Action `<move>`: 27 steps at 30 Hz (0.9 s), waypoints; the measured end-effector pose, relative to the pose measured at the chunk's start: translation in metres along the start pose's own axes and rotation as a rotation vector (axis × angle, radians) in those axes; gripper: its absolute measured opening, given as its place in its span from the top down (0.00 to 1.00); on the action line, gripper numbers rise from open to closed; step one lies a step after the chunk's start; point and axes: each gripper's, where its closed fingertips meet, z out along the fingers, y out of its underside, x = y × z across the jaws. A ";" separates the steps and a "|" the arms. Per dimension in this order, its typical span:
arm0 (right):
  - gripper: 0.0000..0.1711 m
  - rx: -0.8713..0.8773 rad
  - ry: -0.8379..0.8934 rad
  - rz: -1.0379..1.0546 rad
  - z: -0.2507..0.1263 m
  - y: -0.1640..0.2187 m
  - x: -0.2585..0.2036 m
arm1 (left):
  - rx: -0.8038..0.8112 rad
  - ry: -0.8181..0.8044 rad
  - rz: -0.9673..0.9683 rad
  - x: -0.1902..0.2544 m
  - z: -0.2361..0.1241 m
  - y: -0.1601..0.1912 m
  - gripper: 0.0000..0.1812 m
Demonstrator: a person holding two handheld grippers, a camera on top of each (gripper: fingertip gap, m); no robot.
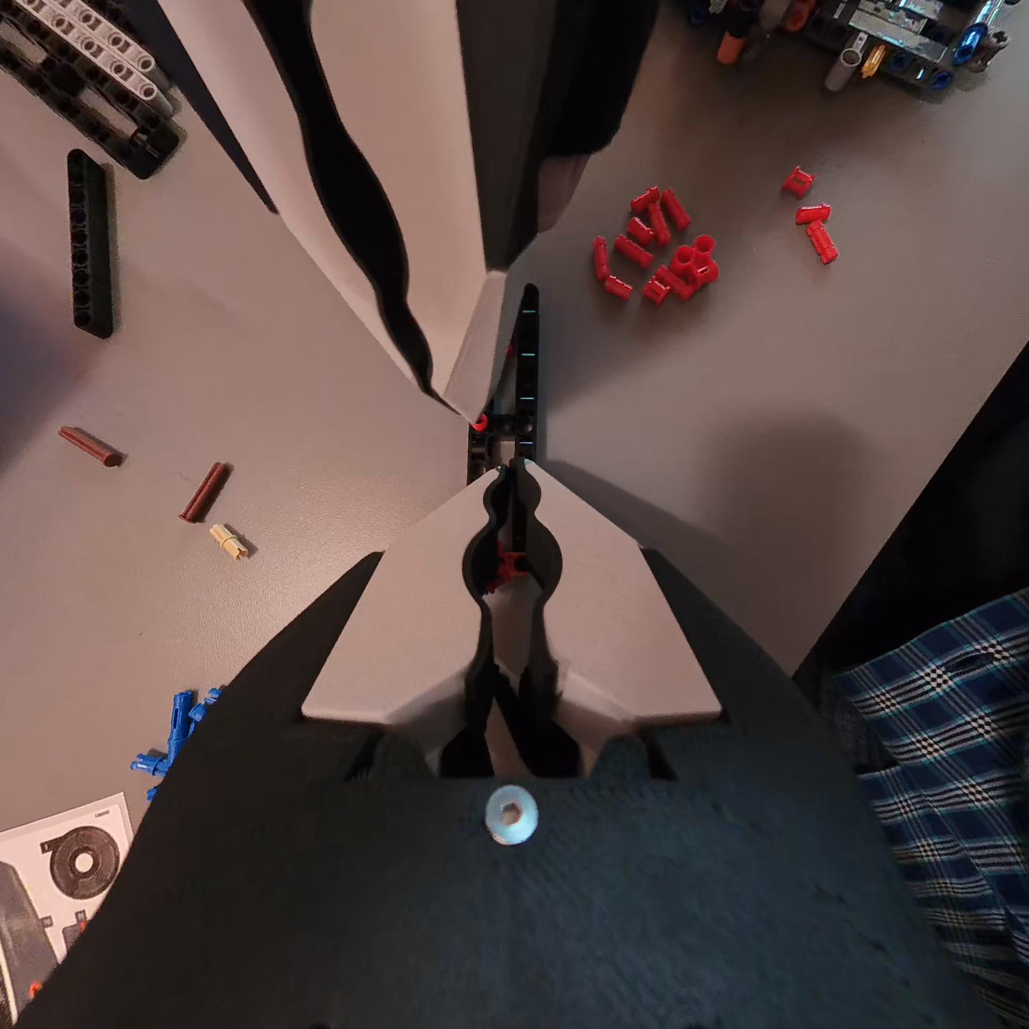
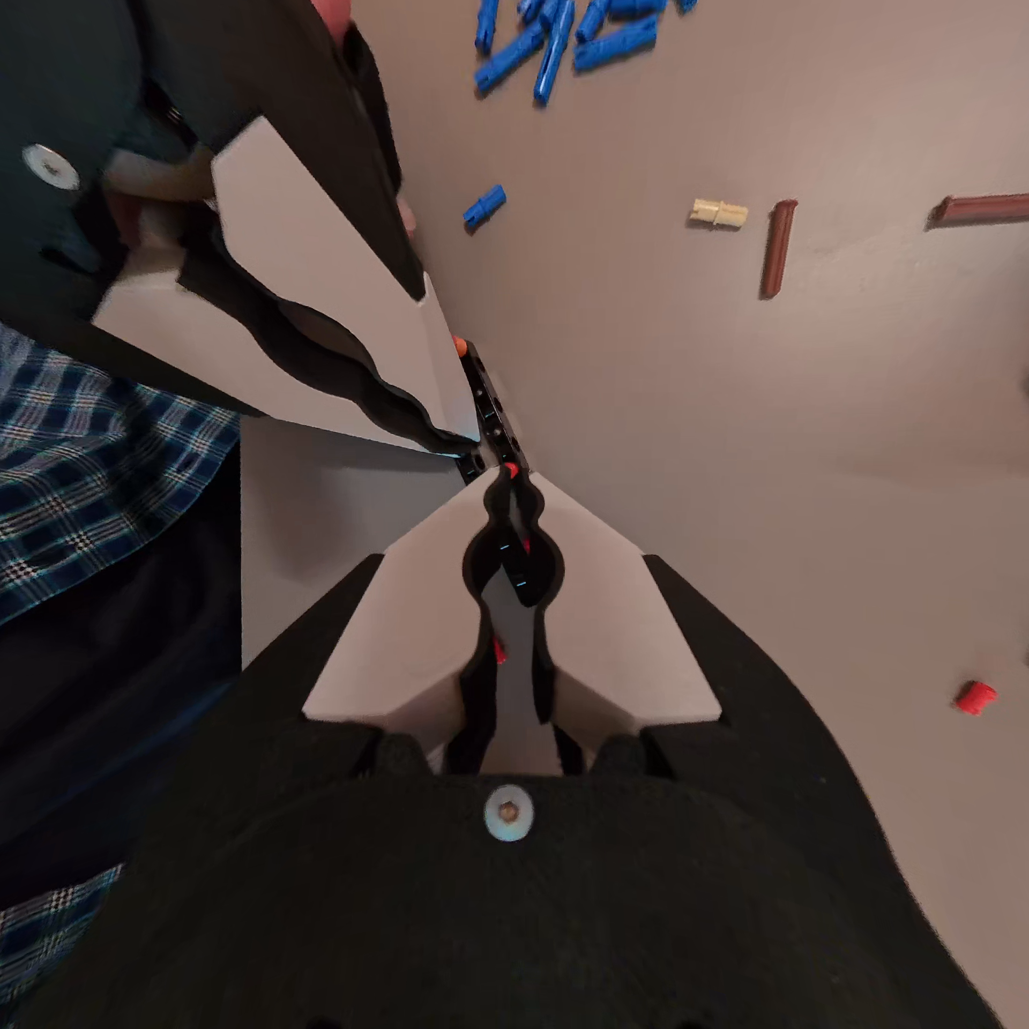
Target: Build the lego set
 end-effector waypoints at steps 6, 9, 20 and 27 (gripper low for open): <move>1.00 -0.030 0.016 -0.018 0.003 0.002 0.000 | 0.005 0.003 -0.005 0.000 0.000 0.000 1.00; 1.00 -0.037 0.025 -0.034 0.004 0.003 0.001 | 0.007 0.002 -0.005 0.000 0.000 0.000 1.00; 0.93 -0.028 0.039 -0.036 -0.005 -0.002 -0.002 | 0.027 0.016 -0.023 0.000 -0.001 -0.001 1.00; 0.93 0.104 0.087 0.000 -0.046 0.014 -0.002 | 0.090 -0.019 -0.038 -0.010 -0.022 -0.009 0.84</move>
